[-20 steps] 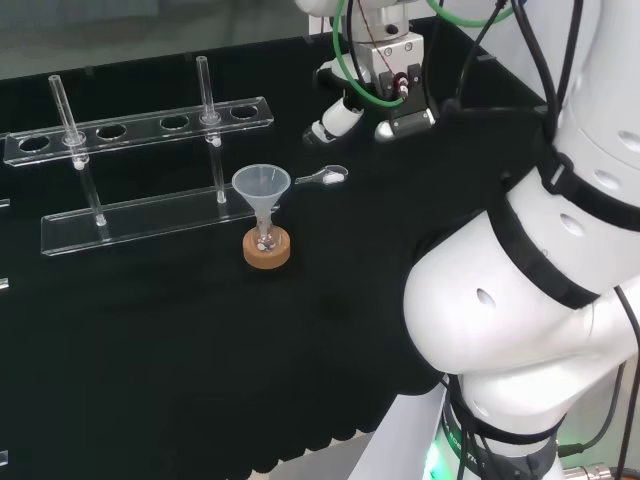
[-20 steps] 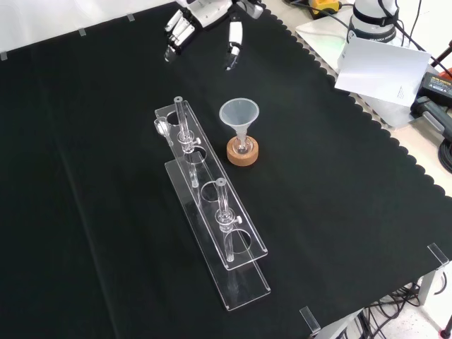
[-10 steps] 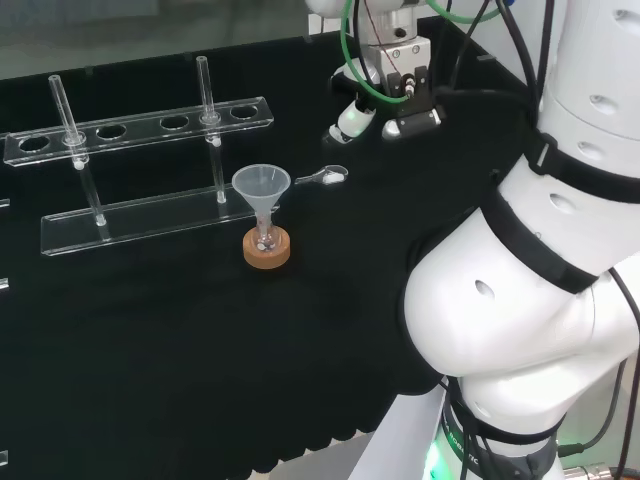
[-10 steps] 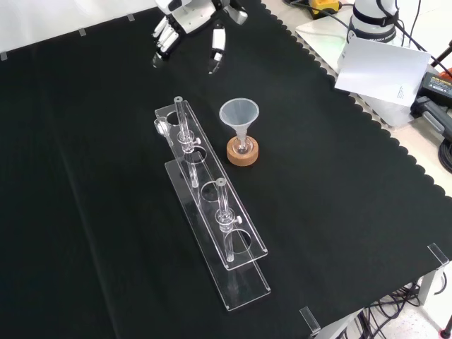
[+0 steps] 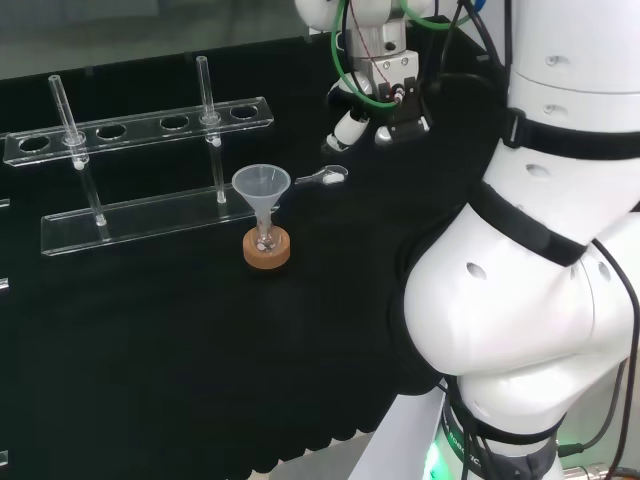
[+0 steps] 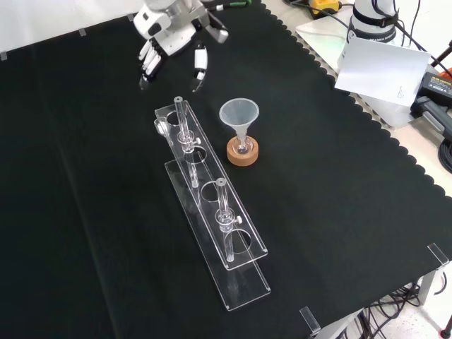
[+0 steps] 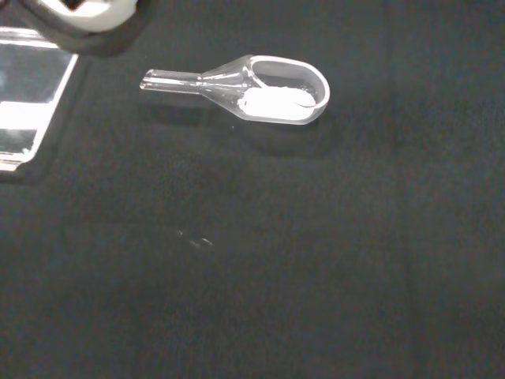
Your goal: Pick up the weighing funnel.
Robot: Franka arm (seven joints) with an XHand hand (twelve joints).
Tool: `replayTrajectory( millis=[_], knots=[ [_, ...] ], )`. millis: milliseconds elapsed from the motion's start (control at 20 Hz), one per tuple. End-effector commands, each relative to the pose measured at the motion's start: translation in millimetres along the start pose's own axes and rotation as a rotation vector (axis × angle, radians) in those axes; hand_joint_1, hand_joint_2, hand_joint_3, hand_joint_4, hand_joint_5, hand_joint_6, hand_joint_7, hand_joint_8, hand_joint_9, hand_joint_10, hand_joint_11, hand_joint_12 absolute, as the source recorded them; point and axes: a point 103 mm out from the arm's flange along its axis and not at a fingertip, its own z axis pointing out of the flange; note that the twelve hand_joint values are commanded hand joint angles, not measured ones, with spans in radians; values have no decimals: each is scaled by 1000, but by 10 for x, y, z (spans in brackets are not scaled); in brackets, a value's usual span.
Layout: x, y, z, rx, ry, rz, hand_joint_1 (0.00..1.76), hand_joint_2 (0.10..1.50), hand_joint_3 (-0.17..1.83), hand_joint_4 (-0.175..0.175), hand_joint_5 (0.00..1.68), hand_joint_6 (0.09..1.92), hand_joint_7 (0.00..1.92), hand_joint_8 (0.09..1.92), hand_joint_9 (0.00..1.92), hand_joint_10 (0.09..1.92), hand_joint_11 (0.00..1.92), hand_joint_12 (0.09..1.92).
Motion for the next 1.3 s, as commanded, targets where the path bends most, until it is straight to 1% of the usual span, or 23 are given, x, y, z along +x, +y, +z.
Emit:
replayTrajectory(
  millis=[50, 600, 800, 1150, 1300],
  knots=[
    [44, 300, 251, 42, 12, -20, 780, 648, 431, -34, 572, 87, 335, 706, 625, 591, 391, 1345],
    [79, 444, 521, 81, 11, -21, 820, 636, 451, -30, 607, 100, 349, 707, 648, 589, 395, 1344],
    [42, 453, 546, 82, 13, -23, 823, 633, 460, -29, 621, 109, 374, 713, 667, 590, 398, 1341],
    [84, 513, 652, 90, -38, -11, 834, 613, 503, -24, 651, 146, 433, 699, 714, 561, 414, 1331],
    [77, 550, 685, 97, -65, -15, 840, 610, 509, -22, 660, 156, 440, 698, 720, 558, 417, 1330]
  ],
)
